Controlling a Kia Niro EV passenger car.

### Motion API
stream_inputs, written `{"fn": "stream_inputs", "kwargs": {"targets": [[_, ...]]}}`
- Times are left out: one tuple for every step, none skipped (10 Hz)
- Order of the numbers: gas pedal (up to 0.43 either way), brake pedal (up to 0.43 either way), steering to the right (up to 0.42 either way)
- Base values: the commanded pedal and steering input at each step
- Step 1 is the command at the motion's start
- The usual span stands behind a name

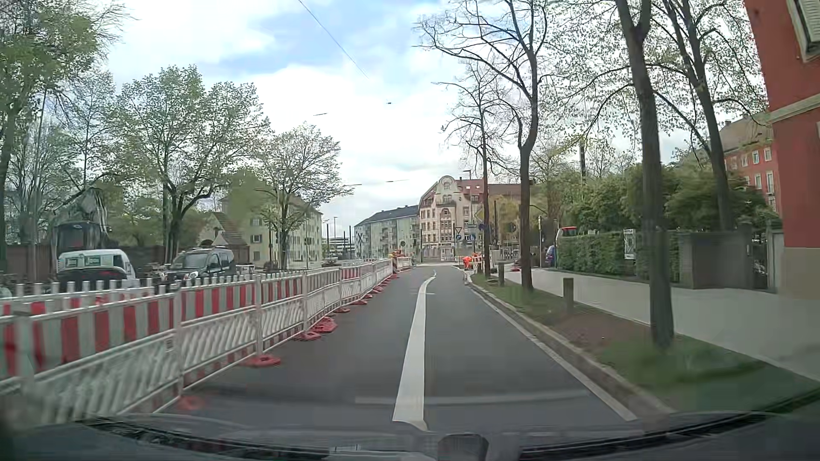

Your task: Follow the waypoints while adhering to traffic rules and regulations

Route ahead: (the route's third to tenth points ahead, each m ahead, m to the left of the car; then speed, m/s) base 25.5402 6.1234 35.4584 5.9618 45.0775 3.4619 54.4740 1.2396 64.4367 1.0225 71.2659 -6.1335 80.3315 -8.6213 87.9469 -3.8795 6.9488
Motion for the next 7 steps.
{"fn": "stream_inputs", "kwargs": {"targets": [[0.047, 0.0, -0.002], [0.047, 0.0, -0.002], [0.047, 0.0, -0.002], [0.047, 0.0, -0.002], [0.047, 0.0, -0.002], [0.047, 0.0, -0.002], [0.047, 0.0, -0.002]]}}
